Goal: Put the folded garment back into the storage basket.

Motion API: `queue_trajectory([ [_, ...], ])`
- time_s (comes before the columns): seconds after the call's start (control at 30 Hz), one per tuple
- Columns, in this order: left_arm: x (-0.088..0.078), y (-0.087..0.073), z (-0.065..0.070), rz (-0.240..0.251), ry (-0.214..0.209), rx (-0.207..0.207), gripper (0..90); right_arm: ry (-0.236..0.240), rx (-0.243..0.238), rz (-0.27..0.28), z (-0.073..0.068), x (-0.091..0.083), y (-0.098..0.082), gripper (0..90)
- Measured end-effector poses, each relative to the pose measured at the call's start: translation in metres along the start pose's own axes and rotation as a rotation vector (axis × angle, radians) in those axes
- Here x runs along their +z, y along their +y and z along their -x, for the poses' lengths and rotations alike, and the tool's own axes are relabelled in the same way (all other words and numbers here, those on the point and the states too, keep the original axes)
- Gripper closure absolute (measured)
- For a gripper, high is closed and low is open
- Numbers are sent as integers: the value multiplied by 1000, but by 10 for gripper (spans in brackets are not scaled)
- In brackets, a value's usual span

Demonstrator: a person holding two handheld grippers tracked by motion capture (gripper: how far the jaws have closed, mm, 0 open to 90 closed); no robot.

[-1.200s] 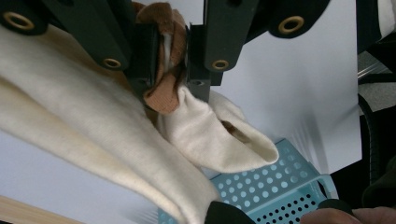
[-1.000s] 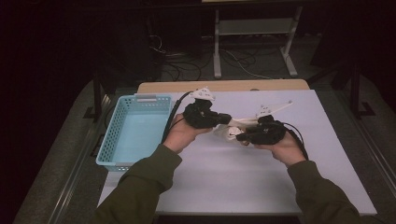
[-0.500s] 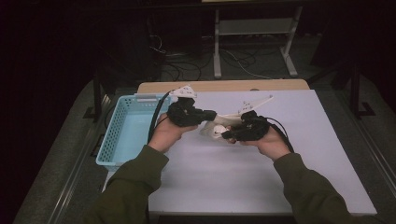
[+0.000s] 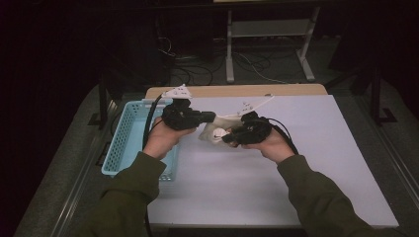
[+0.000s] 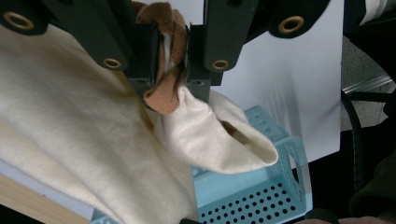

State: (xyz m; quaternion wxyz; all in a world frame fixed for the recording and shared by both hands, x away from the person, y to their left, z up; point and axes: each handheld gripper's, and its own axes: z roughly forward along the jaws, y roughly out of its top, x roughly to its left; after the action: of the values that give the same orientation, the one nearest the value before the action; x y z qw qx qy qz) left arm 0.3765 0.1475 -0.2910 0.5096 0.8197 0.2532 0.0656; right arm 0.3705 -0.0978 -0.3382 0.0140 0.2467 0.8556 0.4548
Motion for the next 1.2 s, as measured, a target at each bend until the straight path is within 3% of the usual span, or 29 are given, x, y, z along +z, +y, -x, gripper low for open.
queue_trajectory([
  [0.37,-21,0,-13,1,41,0,861,30,-15,3,-6,16,22,773],
  [0.77,-54,-9,-35,27,101,-29,860,65,-30,-2,-16,42,51,773],
  [1.2,-93,-14,-56,62,175,-62,861,86,-82,-2,-27,69,86,773],
])
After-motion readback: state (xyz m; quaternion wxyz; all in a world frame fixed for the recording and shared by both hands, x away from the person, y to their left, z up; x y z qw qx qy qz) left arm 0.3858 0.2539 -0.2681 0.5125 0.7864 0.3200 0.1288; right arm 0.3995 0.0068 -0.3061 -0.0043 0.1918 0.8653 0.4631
